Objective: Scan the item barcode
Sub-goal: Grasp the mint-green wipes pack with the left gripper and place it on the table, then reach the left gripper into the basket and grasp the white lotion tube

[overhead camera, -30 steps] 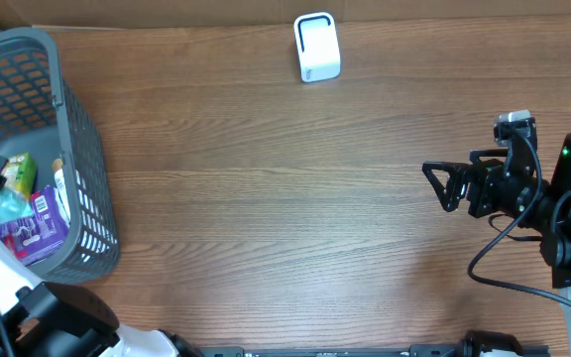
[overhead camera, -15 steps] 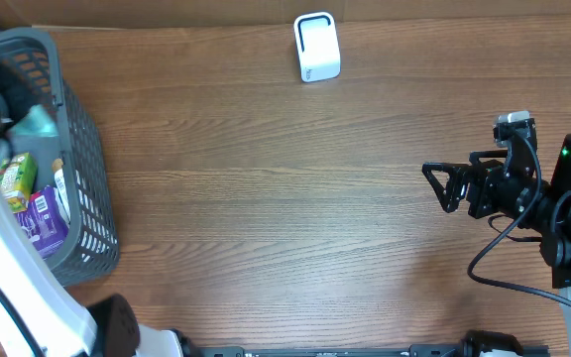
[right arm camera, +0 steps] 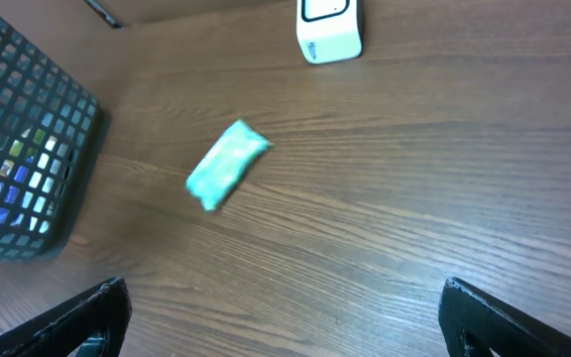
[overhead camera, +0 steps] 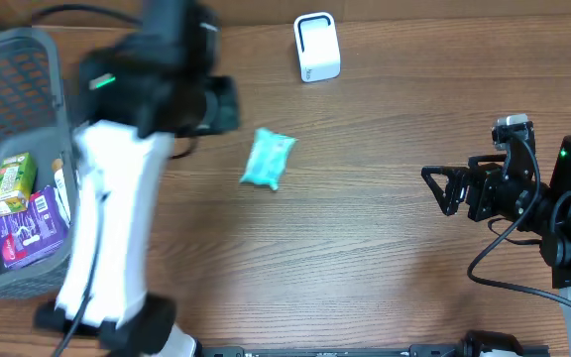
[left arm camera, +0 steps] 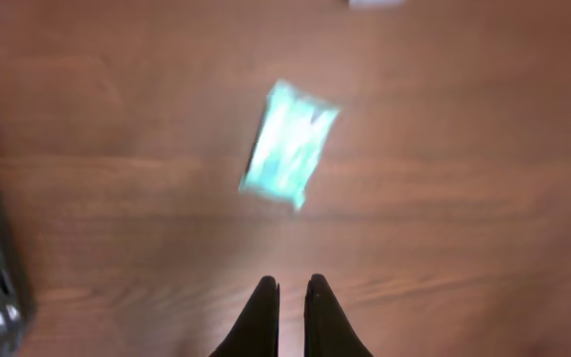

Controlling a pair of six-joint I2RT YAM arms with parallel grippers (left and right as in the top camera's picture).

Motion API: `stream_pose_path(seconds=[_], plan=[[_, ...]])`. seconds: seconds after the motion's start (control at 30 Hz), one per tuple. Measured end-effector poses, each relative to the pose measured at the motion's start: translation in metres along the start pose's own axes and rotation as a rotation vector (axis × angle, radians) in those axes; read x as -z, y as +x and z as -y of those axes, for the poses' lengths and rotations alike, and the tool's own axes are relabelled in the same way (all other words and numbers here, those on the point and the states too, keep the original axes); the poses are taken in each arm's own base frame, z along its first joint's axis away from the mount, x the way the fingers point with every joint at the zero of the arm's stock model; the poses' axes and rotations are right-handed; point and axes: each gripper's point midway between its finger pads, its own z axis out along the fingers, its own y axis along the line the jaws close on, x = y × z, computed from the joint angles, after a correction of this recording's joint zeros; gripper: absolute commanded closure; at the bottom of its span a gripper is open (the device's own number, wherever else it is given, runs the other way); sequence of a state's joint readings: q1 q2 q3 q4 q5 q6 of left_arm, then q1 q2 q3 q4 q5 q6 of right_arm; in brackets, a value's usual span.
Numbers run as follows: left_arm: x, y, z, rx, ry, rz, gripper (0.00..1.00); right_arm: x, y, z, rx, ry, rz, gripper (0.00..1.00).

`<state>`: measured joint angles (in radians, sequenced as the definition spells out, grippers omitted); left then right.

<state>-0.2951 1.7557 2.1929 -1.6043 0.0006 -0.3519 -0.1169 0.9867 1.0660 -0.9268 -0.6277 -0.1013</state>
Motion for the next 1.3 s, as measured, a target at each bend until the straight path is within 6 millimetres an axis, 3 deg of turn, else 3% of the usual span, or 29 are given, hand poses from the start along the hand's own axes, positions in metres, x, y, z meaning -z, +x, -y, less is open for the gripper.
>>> stream_pose_path(seconds=[0.1, 0.23, 0.4, 0.53, 0.67, 0.77, 0.97, 1.1, 1.3], plan=[[-0.037, 0.003, 0.007, -0.009, -0.043, -0.082, 0.52, 0.0, 0.001, 0.0, -0.001, 0.0, -0.002, 0.0], [-0.037, -0.005, -0.009, 0.054, -0.072, -0.07, 0.35, 0.0, 0.001, 0.0, -0.002, 0.0, -0.003, 0.0], [0.004, -0.025, -0.054, 0.188, -0.094, 0.036, 0.25, 0.0, 0.001, 0.0, -0.002, 0.0, -0.003, 0.0], [0.057, -0.031, -0.116, 0.343, -0.15, 0.174, 0.19, 0.0, 0.001, 0.0, -0.002, 0.0, -0.003, 0.0], [0.095, -0.019, -0.177, 0.509, -0.231, 0.27, 0.12, 0.0, 0.002, 0.0, -0.006, 0.0, -0.008, 0.0], [0.106, -0.002, -0.22, 0.635, -0.298, 0.278, 0.11, 0.0, 0.005, 0.0, -0.013, -0.001, -0.017, 0.0], [0.08, 0.044, -0.289, 0.845, -0.406, 0.135, 0.12, 0.0, 0.006, 0.0, -0.017, -0.001, -0.023, 0.0], [0.056, 0.061, -0.327, 0.92, -0.438, 0.094, 0.12, 0.0, 0.006, 0.0, -0.017, 0.0, -0.023, 0.0], [0.017, 0.066, -0.349, 0.912, -0.423, 0.07, 0.12, 0.0, 0.006, 0.0, -0.018, -0.001, -0.024, 0.0]])
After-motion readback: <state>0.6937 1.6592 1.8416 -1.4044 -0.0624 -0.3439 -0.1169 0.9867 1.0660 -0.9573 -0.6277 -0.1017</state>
